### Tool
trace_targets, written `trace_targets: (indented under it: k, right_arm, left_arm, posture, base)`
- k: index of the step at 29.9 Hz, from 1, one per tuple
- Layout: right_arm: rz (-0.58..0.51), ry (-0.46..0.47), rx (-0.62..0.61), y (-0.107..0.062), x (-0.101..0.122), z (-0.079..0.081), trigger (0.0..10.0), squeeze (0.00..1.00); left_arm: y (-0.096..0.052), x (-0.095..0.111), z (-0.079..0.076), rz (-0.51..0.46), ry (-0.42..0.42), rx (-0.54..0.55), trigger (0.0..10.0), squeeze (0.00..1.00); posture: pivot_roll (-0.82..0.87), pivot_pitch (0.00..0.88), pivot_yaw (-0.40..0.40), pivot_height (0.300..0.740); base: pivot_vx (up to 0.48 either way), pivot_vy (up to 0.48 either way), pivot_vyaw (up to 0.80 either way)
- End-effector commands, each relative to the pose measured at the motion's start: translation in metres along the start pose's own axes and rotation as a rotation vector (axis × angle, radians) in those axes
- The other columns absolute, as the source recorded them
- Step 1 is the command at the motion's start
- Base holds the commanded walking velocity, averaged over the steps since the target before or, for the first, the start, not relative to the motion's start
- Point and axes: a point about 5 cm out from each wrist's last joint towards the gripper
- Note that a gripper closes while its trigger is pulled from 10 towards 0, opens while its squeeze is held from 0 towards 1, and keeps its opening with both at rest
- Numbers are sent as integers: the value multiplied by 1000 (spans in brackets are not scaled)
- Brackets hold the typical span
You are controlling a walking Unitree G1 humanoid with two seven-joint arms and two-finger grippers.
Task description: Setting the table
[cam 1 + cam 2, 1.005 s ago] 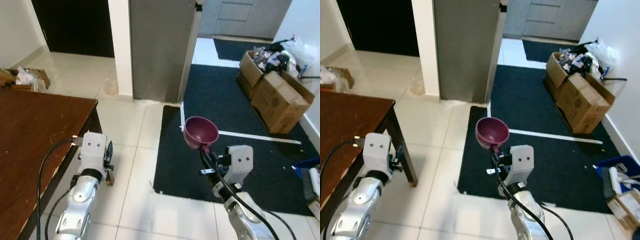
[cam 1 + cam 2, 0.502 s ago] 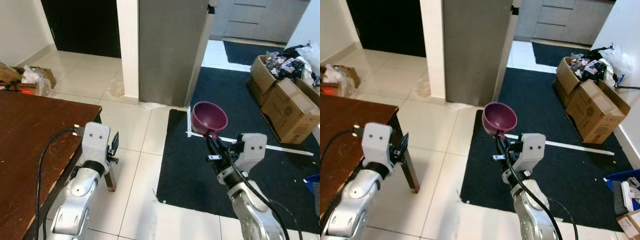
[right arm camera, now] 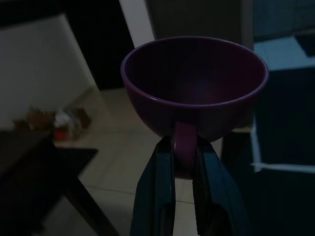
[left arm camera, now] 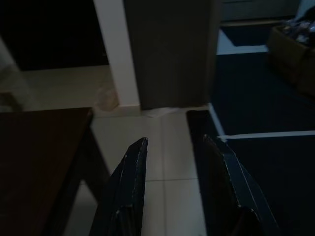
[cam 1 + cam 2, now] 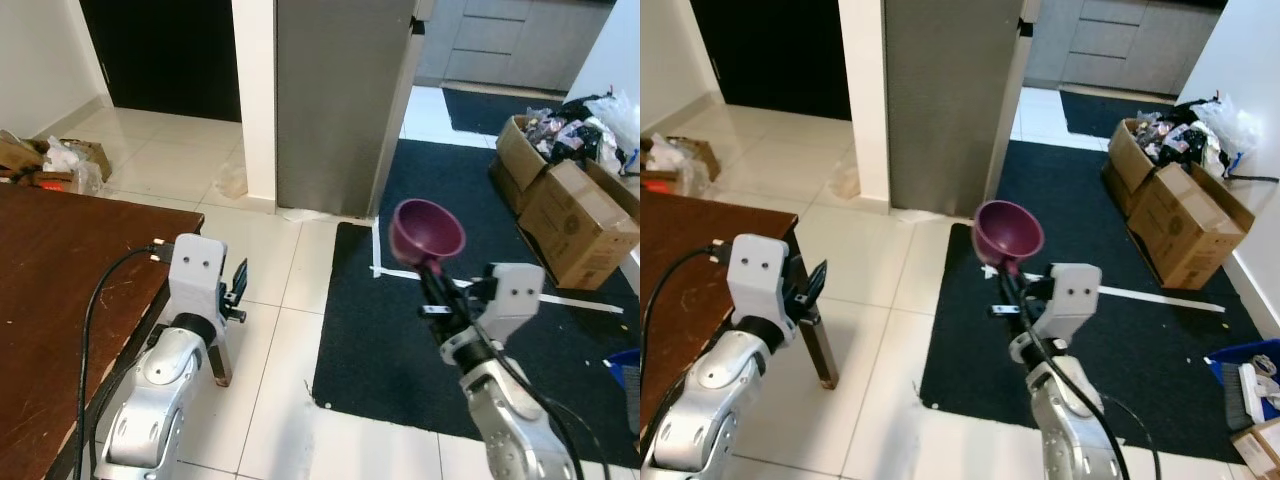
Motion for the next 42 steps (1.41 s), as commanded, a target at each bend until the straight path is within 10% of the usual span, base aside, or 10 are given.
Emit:
trace_targets:
  k: [1, 14, 42]
  right_arm:
    - [-11, 55, -3, 1, 3, 0, 10000, 0]
    - [-14, 190, 94, 3, 6, 16, 10000, 0]
    - [39, 180, 137, -2, 1, 22, 10000, 0]
  left_arm:
    - [-1, -3, 0, 18, 5, -6, 10000, 0]
    - [-3, -6, 4, 48, 18, 10, 10000, 0]
    - [-1, -8, 5, 70, 20, 13, 10000, 0]
  posture:
    - [56, 98, 64, 740]
    - [60, 102, 63, 740]
    - [60, 112, 66, 740]
  base:
    - [0, 0, 788]
    - [0, 0, 788]
    - [0, 0, 788]
Point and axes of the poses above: a point about 5 cm out from each wrist's last joint towards the gripper, its own y axis pointing out of the wrist towards the gripper, its own x axis along the axis of the wrist's last joint, z = x × y, and after that the axes turned 15 degrees about y, right-handed
